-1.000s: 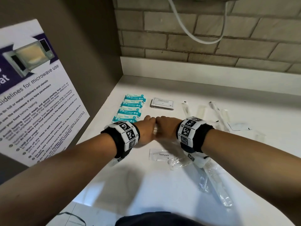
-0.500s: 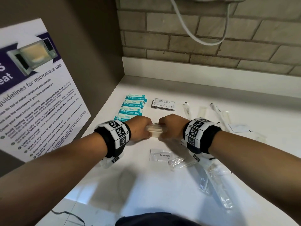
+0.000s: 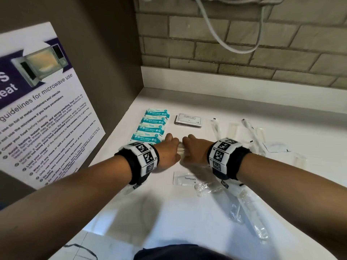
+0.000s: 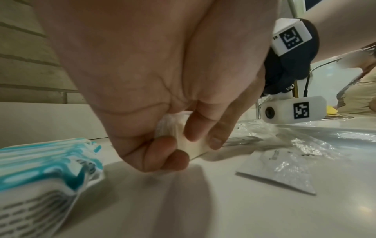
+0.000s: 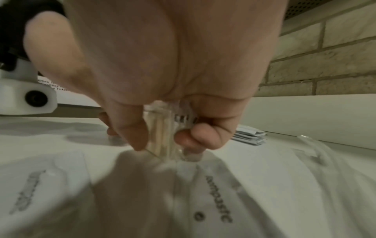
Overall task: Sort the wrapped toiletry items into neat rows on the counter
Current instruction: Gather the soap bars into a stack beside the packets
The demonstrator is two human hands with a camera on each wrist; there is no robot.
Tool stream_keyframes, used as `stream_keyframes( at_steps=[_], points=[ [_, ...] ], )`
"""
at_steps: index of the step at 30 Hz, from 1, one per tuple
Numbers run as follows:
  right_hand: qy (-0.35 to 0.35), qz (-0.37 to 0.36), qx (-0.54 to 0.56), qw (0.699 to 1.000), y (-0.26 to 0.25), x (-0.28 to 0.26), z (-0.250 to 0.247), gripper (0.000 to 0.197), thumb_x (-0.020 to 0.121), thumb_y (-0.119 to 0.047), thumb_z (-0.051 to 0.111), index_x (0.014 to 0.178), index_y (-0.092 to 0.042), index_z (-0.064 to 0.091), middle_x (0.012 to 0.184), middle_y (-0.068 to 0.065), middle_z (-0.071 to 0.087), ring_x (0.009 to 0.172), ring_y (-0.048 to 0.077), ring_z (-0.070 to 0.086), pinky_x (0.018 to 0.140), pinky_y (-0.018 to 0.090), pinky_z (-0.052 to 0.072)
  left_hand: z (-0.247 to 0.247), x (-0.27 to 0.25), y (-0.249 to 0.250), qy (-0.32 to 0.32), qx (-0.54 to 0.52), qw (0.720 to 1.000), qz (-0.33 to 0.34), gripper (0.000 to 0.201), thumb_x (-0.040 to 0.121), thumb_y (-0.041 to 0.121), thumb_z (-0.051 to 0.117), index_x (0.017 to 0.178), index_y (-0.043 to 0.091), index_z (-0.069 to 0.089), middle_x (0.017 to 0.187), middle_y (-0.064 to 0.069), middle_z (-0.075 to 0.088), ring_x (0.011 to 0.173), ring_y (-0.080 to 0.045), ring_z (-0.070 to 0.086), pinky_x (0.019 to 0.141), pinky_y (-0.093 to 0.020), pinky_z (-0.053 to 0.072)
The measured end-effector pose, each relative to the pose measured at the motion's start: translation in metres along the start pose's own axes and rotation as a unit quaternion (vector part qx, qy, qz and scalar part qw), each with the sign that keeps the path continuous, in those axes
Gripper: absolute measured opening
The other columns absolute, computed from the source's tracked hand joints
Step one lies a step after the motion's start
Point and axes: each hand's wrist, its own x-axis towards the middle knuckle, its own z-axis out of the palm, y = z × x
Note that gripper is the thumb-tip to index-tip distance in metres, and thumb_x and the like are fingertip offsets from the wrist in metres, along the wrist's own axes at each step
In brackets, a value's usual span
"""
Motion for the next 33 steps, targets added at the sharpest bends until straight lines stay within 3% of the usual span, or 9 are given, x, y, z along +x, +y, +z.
stream_keyframes(
  at_steps=[3,7,12,16,19,22,24,26,33],
  points=[
    [-0.004,0.001,0.022,1.000,0.002,-0.001,0.000,0.051,0.081,-0.039,0.067,0.116,-0.010,0.044,0.101,0.002,0.038,0.082,0.025,0.053,0.071,0.035,0.039,0.000,0.000,0.000,-0.001,-0.011,1.000,-0.004,0.034,0.097,0.023,0.042,0.127,0.009,0.039,0.123,-0.008,0.033,0.091,-0.021,0.043,0.093,-0.040,0.041],
    [0.009,-0.009,0.048,0.999,0.004,-0.002,-0.003,0.040,0.084,-0.032,0.063,0.112,-0.008,0.048,0.103,0.007,0.052,0.091,0.030,0.060,0.080,0.040,0.049,-0.004,0.000,-0.007,-0.011,-0.027,1.000,-0.004,0.037,0.096,0.017,0.040,0.132,0.013,0.038,0.121,-0.007,0.038,0.103,-0.026,0.048,0.100,-0.042,0.040],
    [-0.011,0.014,0.055,0.998,0.015,0.004,-0.020,0.035,0.086,-0.023,0.061,0.116,-0.006,0.055,0.113,0.012,0.062,0.103,0.029,0.061,0.088,0.038,0.050,-0.016,0.001,-0.008,0.010,-0.085,0.996,-0.011,0.061,0.098,0.018,0.046,0.151,0.013,0.016,0.149,-0.012,0.035,0.132,-0.031,0.041,0.110,-0.039,0.034],
    [-0.009,0.048,0.106,0.993,0.026,0.012,-0.042,0.029,0.083,-0.026,0.070,0.104,-0.014,0.053,0.104,0.004,0.058,0.097,0.023,0.054,0.077,0.029,0.042,-0.037,0.013,-0.011,0.024,-0.124,0.991,-0.031,0.060,0.094,0.024,0.052,0.146,0.024,0.023,0.134,-0.010,0.049,0.115,-0.029,0.054,0.097,-0.040,0.045],
    [0.005,0.075,0.167,0.983,0.034,0.016,-0.057,0.035,0.079,-0.029,0.076,0.102,-0.017,0.052,0.097,-0.001,0.053,0.090,0.019,0.049,0.065,0.025,0.036,-0.054,0.019,-0.011,0.022,-0.166,0.985,-0.030,0.055,0.094,0.022,0.056,0.141,0.020,0.029,0.124,-0.006,0.057,0.101,-0.025,0.060,0.082,-0.035,0.050],
    [0.004,0.104,0.236,0.966,0.041,0.022,-0.060,0.035,0.079,-0.024,0.077,0.105,-0.013,0.056,0.082,-0.001,0.057,0.078,0.017,0.055,0.064,0.024,0.043,-0.065,0.025,-0.011,0.030,-0.186,0.981,-0.051,0.057,0.089,0.024,0.063,0.138,0.018,0.034,0.117,-0.004,0.061,0.097,-0.024,0.065,0.088,-0.041,0.054],
    [-0.022,0.122,0.308,0.943,0.043,0.026,-0.056,0.027,0.081,-0.014,0.075,0.099,-0.008,0.056,0.075,0.003,0.060,0.070,0.017,0.059,0.072,0.029,0.057,-0.066,0.029,-0.010,0.021,-0.192,0.978,-0.074,0.062,0.085,0.027,0.066,0.137,0.019,0.034,0.114,-0.003,0.061,0.096,-0.023,0.066,0.089,-0.042,0.055],
    [-0.036,0.133,0.321,0.937,0.043,0.029,-0.051,0.016,0.082,-0.010,0.073,0.089,-0.007,0.058,0.077,0.007,0.063,0.074,0.021,0.062,0.086,0.036,0.058,-0.064,0.034,-0.010,0.013,-0.184,0.979,-0.090,0.062,0.083,0.028,0.067,0.135,0.017,0.035,0.114,-0.002,0.061,0.098,-0.022,0.064,0.087,-0.039,0.055],
    [-0.022,0.178,0.320,0.930,0.038,0.037,-0.038,0.017,0.080,-0.003,0.067,0.071,-0.010,0.054,0.073,0.011,0.062,0.066,0.021,0.058,0.085,0.038,0.056,-0.058,0.048,-0.007,0.035,-0.146,0.981,-0.119,0.056,0.084,0.028,0.068,0.131,0.009,0.044,0.109,-0.006,0.065,0.100,-0.023,0.062,0.089,-0.034,0.050]
  ],
)
